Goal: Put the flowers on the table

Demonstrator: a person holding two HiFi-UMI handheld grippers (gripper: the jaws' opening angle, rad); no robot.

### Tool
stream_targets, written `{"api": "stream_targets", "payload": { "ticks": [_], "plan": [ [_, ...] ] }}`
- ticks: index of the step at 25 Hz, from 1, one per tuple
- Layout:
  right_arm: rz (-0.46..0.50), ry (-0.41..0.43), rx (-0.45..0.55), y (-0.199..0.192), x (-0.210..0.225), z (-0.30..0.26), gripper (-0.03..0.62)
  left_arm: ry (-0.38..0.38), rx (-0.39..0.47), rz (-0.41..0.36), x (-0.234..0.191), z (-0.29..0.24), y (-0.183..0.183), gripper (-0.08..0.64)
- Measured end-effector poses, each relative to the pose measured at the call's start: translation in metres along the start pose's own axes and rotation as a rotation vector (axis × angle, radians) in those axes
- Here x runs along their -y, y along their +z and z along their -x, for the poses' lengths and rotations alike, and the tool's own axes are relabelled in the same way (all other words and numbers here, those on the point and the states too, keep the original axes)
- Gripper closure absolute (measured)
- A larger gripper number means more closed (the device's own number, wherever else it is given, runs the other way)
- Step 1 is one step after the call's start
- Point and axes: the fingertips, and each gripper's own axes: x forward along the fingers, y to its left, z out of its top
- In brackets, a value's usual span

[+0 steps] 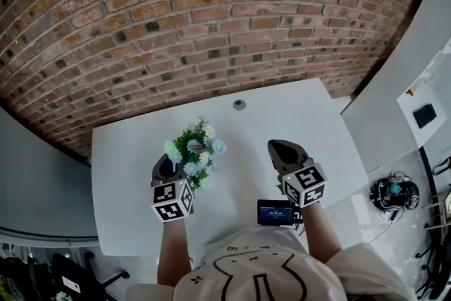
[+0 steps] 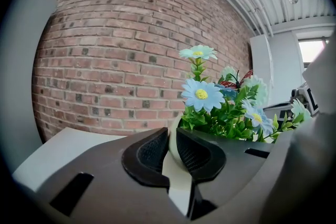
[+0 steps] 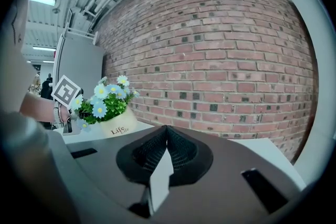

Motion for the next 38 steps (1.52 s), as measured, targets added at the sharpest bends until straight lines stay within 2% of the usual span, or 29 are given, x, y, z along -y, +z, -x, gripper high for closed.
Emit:
{"api": "stream_targets", "payload": {
  "ticks": [11, 23, 32, 38],
  "plan": [
    [-0.045, 0.033, -0.059, -0.022, 0.032, -0.042, 0.575, 0.023, -0.086, 0.015, 0.001, -0.049, -0.032, 0.505],
    [-0.064, 0.083, -0.161, -0.067, 0.027, -0.074, 0.575, -0.001, -0.165, 0.023, 0.004, -0.077, -0.072, 0.503],
    [-0.094, 0.073, -0.217, -0.091, 0.033, -0.08, 0.575, 0.005, -0.222, 0.038, 0.001, -0.088, -0.098, 0.503],
    [-0.102, 0.074, -0.233, -0.098, 0.035, -0.086, 0.575, -0.002, -0.222, 0.058, -0.001, -0.094, -0.103, 0.505]
  ]
}}
